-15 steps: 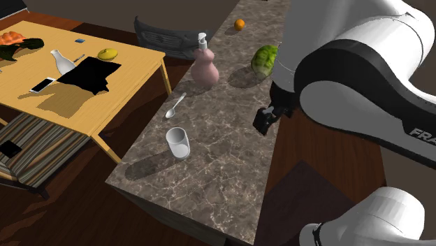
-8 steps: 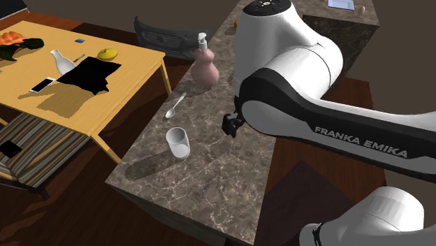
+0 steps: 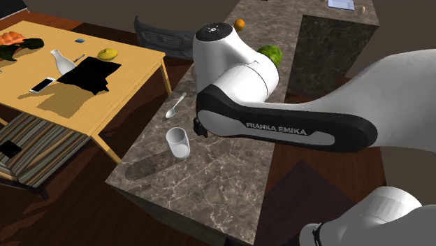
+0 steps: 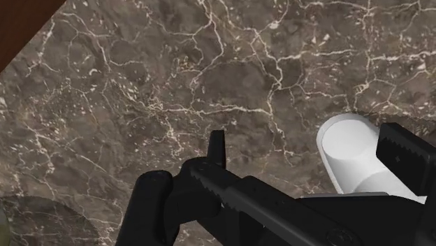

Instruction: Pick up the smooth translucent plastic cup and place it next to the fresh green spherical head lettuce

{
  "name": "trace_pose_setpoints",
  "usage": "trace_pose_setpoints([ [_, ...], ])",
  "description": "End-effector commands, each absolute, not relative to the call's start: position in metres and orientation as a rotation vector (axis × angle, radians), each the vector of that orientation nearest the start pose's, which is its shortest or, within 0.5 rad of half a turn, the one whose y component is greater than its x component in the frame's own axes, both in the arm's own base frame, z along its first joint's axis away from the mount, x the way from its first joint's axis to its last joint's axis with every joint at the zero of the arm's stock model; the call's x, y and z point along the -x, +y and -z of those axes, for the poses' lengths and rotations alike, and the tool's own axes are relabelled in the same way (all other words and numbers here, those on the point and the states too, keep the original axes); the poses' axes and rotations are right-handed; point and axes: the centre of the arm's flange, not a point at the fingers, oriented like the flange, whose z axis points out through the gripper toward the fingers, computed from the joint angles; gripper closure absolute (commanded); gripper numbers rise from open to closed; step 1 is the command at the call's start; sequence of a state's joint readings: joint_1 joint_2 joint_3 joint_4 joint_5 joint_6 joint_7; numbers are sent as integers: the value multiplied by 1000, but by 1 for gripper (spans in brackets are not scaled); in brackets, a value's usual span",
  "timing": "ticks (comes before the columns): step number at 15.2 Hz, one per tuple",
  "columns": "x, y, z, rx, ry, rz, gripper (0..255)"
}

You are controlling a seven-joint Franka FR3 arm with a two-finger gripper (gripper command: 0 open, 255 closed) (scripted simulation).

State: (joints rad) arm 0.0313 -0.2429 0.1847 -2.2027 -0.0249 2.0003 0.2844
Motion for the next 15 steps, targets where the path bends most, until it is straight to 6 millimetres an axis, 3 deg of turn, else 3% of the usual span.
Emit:
trace_pose_setpoints([
  [1,-490,116,-473,3193,94,89,0],
  [11,-587,172,-407,3185,63,116,0],
  [15,-589,171,-390,3185,63,116,0],
])
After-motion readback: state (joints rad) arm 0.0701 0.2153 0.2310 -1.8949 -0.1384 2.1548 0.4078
